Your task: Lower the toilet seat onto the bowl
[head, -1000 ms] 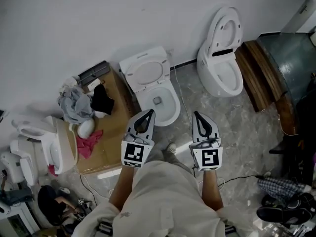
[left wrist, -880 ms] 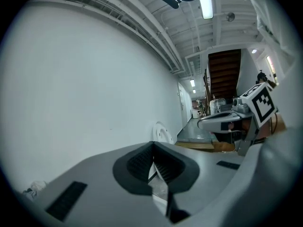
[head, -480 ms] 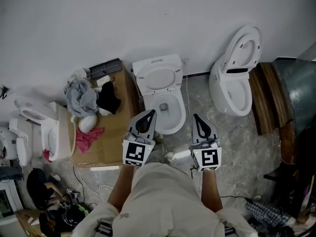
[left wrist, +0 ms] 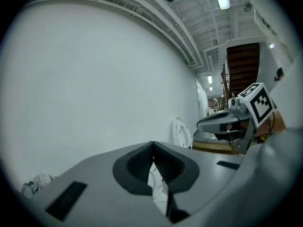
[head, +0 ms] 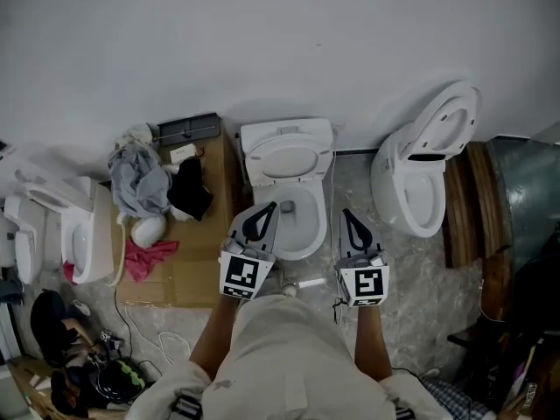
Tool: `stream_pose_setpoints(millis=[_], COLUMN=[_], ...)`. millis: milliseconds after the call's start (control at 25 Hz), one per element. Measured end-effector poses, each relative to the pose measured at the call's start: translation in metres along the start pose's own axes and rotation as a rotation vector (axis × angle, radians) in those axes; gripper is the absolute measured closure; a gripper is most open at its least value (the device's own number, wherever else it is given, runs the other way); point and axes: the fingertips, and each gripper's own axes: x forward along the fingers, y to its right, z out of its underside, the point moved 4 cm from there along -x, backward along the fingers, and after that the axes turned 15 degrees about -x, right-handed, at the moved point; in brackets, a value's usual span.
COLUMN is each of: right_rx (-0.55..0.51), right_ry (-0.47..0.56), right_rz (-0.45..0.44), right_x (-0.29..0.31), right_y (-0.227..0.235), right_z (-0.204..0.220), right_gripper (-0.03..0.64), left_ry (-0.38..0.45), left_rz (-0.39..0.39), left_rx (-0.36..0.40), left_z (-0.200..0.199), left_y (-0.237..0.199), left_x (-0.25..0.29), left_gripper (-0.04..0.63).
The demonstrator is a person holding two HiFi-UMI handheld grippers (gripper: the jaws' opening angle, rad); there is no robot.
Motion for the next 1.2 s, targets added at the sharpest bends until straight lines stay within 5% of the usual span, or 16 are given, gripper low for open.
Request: stream_pose_setpoints(millis=[600,1200], right_rx=[-0.037,-0.082], right_ry=[-0.106,-0.106], right_rz=[-0.081,-0.295], right_x=[0.122,0.196], right_y=[0.019,0.024], right_z=[0.045,0.12], right_gripper=[0.602,0.59], left_ry=[-0.093,-0.136], left_rz=[0.029,-0.204], left_rx=[-0.061,-0.062], left_z=[0.028,0.08], left_y=[-0.064,-0.091], left_x=[0.099,0.158], left_gripper=[0.583,0.583])
